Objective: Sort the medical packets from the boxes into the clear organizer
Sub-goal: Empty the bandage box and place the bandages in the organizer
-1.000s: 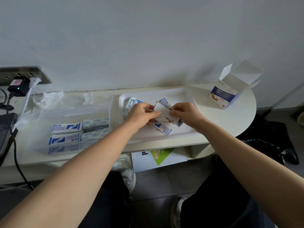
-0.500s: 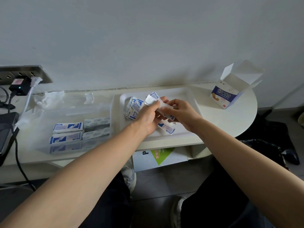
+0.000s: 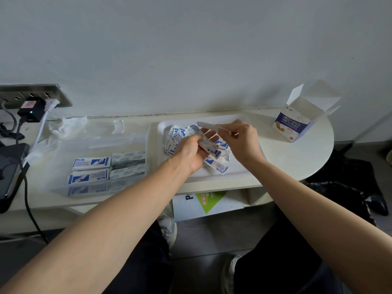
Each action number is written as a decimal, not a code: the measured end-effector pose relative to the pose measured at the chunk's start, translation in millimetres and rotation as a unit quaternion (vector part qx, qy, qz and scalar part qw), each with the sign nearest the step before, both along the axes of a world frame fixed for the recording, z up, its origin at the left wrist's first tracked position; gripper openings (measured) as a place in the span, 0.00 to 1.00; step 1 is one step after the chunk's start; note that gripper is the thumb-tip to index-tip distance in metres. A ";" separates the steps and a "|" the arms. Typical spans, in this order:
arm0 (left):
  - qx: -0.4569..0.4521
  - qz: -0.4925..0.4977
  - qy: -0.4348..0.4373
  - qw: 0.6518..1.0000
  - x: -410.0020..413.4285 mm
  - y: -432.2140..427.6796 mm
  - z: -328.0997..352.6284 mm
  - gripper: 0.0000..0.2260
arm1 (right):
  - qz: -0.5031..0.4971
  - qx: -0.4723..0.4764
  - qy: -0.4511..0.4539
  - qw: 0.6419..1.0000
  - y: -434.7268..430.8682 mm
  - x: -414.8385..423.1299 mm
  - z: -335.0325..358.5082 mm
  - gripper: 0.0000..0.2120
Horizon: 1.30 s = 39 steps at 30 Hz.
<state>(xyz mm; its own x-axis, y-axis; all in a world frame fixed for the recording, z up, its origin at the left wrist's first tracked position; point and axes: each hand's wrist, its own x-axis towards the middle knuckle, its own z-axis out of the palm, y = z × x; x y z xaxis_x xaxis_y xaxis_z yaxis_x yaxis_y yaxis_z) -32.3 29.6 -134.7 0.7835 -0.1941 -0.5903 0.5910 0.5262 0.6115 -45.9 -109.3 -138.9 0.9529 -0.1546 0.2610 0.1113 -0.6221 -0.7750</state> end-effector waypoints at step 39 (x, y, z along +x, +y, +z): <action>0.106 0.028 -0.069 0.992 0.9 22.3 24.7 0.05 | 0.046 0.259 0.171 0.949 19.4 4.5 25.3 0.08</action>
